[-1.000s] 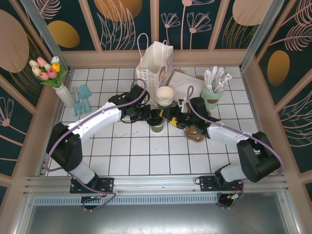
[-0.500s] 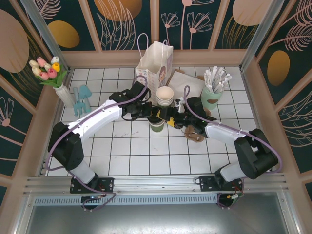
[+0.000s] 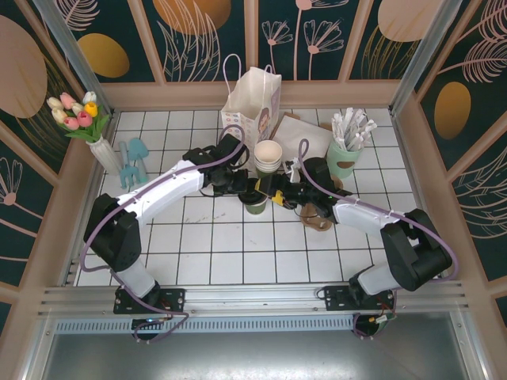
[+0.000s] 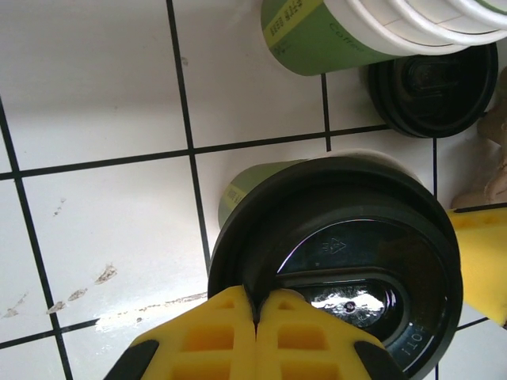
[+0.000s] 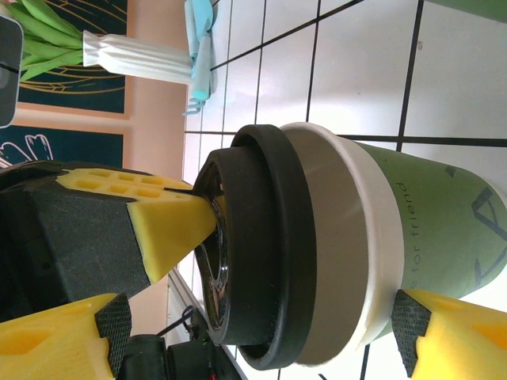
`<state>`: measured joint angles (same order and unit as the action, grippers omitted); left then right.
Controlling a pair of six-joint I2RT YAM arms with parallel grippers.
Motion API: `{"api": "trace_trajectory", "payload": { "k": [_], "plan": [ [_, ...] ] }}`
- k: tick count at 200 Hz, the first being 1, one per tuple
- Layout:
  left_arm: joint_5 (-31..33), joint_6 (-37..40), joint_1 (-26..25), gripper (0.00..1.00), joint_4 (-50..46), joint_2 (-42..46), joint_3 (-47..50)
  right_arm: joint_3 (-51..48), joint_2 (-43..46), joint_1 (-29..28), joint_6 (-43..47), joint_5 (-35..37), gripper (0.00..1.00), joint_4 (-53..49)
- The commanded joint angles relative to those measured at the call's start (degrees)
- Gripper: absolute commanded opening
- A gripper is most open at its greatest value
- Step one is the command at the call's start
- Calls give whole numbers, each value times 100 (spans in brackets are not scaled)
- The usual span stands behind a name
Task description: Pack the takeout coffee
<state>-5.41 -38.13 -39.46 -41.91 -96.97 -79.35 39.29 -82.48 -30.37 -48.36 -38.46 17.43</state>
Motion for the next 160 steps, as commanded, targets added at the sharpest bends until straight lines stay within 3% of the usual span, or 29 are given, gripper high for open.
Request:
{"api": "trace_trajectory", "payload": {
  "k": [1,160],
  "plan": [
    [9,104,-64,0,-118,-88,-223,146,-20,-30,97,-13,87,85],
    [128,201,-158,0,-348,-413,-610,97,-48,-31,65,-45,87,173]
  ]
}}
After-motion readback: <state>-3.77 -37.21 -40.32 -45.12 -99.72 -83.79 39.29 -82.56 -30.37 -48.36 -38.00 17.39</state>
